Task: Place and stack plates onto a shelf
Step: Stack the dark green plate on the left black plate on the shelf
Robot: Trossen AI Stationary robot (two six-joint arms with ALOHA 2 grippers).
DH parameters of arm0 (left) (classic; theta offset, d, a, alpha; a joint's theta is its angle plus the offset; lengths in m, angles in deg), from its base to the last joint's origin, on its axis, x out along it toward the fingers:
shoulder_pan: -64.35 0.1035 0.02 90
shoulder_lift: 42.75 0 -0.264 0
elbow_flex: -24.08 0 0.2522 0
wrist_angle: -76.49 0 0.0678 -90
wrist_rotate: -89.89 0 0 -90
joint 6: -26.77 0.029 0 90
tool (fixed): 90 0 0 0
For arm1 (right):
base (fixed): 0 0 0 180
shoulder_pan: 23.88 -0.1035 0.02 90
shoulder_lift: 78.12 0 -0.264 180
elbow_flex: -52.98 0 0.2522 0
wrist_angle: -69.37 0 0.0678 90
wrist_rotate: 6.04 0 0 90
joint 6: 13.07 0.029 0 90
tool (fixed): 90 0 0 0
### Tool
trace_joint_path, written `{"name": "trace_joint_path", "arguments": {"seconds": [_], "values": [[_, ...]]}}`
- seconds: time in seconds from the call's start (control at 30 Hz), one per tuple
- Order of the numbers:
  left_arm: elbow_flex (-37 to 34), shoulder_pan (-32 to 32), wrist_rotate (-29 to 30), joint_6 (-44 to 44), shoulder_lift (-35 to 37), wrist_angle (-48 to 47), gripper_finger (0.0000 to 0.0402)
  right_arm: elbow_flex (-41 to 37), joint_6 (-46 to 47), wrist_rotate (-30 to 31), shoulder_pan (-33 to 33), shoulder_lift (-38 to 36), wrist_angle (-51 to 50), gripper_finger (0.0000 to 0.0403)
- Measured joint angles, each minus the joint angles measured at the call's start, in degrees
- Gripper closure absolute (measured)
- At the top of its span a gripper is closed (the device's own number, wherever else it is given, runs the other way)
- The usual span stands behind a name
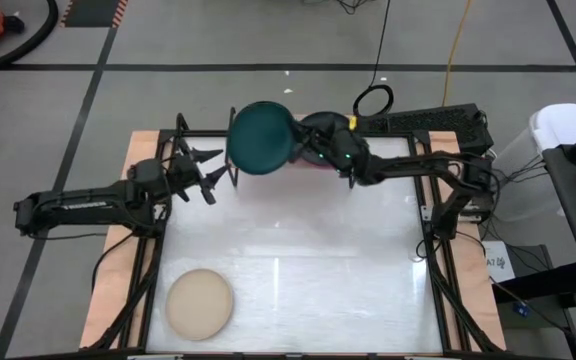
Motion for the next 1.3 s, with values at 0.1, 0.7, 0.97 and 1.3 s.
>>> {"name": "trace_joint_path", "arguments": {"seconds": [0.1, 0.7, 0.97, 1.3], "values": [[0.0, 0.0, 1.5, -0.4, 0.8, -3.2, 0.0183, 2.2, 1.3, 0.1, 1.0, 2.1, -1.3, 0.0403], [0.0, -1.7, 4.0, -6.5, 1.1, -8.0, 0.0183, 2.4, 3.9, 0.6, 7.6, 4.6, 0.9, 0.0391], [0.0, -2.2, 3.9, -6.5, 1.1, -6.8, 0.0183, 2.4, 2.6, 0.3, 8.2, 4.6, -0.8, 0.0390], [0.0, -2.2, 3.8, -6.5, 1.1, -4.3, 0.0183, 2.4, 2.2, 0.2, 8.6, 4.6, -0.6, 0.0389]]}}
